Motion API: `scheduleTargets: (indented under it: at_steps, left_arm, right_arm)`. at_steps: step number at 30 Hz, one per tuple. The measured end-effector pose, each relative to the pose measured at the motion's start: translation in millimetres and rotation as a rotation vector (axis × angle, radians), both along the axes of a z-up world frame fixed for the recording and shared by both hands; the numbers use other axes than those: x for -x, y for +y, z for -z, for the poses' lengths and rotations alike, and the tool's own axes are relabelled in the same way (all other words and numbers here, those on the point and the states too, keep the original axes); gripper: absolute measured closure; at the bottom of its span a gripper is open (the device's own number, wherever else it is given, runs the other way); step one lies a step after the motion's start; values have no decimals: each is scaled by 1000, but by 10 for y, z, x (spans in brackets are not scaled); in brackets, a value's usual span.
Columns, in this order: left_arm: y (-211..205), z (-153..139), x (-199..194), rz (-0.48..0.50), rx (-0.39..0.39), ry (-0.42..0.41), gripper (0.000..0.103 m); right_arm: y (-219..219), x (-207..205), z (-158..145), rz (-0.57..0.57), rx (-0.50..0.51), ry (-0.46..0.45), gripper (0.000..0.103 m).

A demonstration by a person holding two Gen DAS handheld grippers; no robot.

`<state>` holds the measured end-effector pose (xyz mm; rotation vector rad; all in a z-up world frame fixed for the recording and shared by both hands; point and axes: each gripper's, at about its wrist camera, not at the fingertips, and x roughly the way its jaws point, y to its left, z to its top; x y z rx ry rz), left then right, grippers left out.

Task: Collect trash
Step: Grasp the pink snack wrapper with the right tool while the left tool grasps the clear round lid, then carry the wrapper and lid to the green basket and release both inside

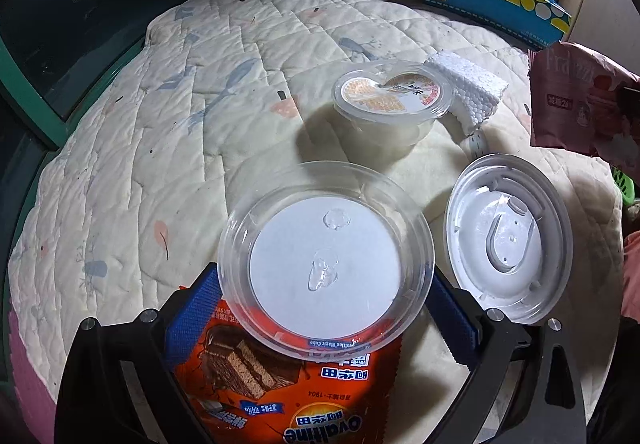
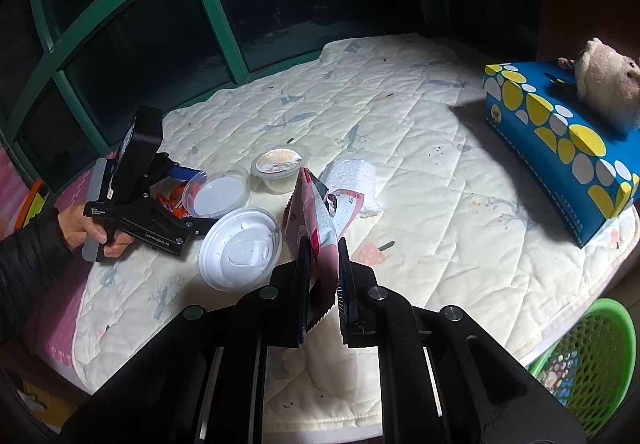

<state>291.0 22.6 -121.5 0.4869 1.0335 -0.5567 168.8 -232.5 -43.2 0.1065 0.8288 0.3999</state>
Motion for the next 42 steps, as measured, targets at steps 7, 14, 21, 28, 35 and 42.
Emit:
scheduleTargets:
  at_steps: [7, 14, 21, 28, 35, 42]
  left_arm:
    - [22, -16, 32, -4, 29, -38, 15]
    - [114, -135, 112, -71, 38, -79, 15]
    - [88, -407, 310, -129, 47, -126, 16]
    - [-226, -692, 623, -121, 112, -139, 16]
    - [-817, -914, 983, -39, 183, -144, 16]
    - [-1429, -911, 1229, 52, 228, -108, 16]
  right_arm:
    - [-37, 59, 27, 22, -15, 9, 90]
    - [-134, 142, -21, 51, -49, -11, 91]
    - [-373, 356, -89, 104, -76, -40, 91]
    - [-846, 686, -151, 201, -70, -70, 91]
    - [-1549, 1044, 0, 352, -10, -35, 91]
    - [-2092, 1222, 524, 466, 89, 75, 90]
